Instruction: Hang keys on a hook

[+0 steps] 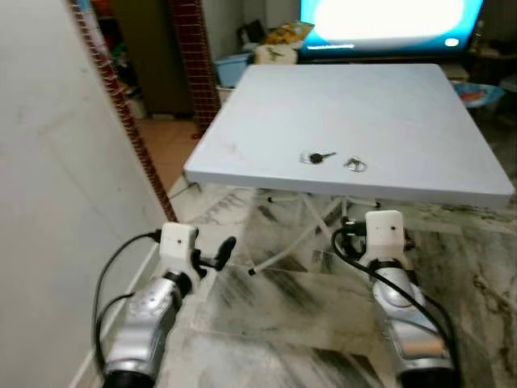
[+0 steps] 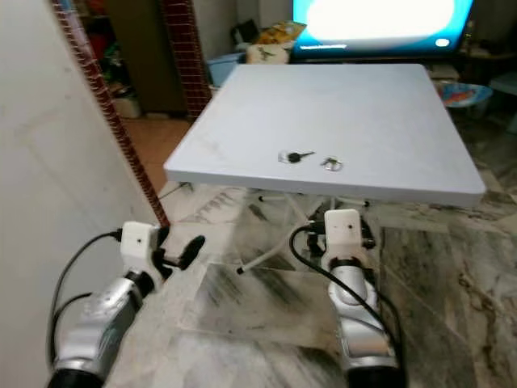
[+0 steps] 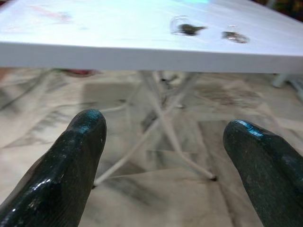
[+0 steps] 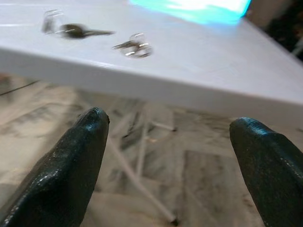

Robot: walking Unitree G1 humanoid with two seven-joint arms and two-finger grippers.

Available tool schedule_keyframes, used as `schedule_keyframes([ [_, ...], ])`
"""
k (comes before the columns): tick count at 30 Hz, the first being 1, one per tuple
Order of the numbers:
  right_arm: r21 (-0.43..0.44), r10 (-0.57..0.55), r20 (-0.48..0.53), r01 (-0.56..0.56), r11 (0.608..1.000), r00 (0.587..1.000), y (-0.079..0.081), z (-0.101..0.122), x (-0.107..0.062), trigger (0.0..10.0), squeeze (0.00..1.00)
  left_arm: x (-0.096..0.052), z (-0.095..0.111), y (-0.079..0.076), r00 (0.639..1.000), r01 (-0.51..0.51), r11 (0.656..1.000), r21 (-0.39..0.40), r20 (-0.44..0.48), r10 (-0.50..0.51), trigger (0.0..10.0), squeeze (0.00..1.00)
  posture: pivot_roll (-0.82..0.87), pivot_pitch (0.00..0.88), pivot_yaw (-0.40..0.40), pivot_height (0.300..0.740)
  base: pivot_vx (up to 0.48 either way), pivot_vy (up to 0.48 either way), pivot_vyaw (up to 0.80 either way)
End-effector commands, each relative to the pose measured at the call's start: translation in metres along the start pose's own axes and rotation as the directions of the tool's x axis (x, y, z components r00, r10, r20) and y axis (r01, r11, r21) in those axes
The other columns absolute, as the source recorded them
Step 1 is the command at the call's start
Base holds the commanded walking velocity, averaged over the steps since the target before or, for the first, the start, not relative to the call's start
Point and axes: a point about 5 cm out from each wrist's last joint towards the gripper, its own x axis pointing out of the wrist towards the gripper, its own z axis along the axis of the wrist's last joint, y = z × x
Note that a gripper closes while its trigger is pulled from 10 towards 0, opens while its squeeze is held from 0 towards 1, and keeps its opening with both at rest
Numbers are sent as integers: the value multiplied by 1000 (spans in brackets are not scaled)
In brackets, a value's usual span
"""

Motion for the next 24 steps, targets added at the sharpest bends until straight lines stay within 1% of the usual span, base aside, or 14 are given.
schedule_keyframes([
  [1,20,33,24,-34,999,999,13,8,0,10000,0,-5,4,15,999,-38,999,28,2,38,10000,0,-43,0,99,740,307,0,0],
  [7,22,35,29,-36,999,999,15,9,0,10000,0,-6,4,14,999,-34,999,32,-3,34,10000,0,-37,0,99,740,316,0,0],
  [11,6,33,46,-33,999,998,13,13,3,10000,0,-5,4,13,1000,-29,999,38,-5,29,10000,0,-34,0,103,740,315,0,0],
  [17,7,21,58,-22,1000,998,11,17,8,10000,0,-4,4,13,1000,-21,999,45,-8,21,10000,0,-31,0,107,740,314,0,0],
  [24,6,20,62,-20,1000,998,11,17,9,10000,0,-3,5,13,1000,-15,999,52,-9,15,10000,0,-30,0,112,740,314,0,0],
])
